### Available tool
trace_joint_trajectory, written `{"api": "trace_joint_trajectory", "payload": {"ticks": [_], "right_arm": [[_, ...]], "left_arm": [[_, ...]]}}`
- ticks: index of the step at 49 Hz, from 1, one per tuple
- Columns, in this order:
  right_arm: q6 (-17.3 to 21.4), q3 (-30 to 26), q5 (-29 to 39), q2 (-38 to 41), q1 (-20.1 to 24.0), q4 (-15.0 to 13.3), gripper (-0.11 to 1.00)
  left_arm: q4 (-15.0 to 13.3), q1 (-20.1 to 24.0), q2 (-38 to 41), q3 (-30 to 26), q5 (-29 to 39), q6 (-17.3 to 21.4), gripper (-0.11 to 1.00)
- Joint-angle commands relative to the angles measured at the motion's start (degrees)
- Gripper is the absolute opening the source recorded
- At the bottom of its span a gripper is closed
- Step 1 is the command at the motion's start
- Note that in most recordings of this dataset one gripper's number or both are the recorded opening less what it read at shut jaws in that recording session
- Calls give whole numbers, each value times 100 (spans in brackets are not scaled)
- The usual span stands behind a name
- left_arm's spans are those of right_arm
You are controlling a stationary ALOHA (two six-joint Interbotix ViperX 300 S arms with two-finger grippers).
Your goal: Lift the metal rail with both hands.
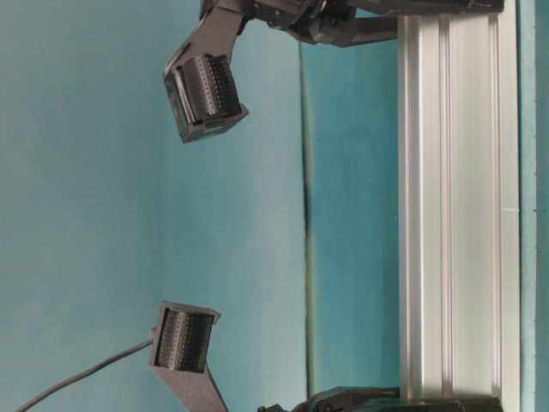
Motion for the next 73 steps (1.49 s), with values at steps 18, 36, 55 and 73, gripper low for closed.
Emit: {"api": "trace_joint_trajectory", "payload": {"ticks": [18,36,55,73], "right_arm": [[369,114,-202,88,105,149,39],[422,88,-237,97,167,158,85],[756,114,-360,18,229,158,91],[826,97,-527,-26,237,149,91]], "left_arm": [[-18,70,-26,18,-44,-70,38],[-18,53,-26,26,-53,18,38],[-18,-26,-62,79,-316,0,38],[-18,-272,-62,44,-554,35,81]]}}
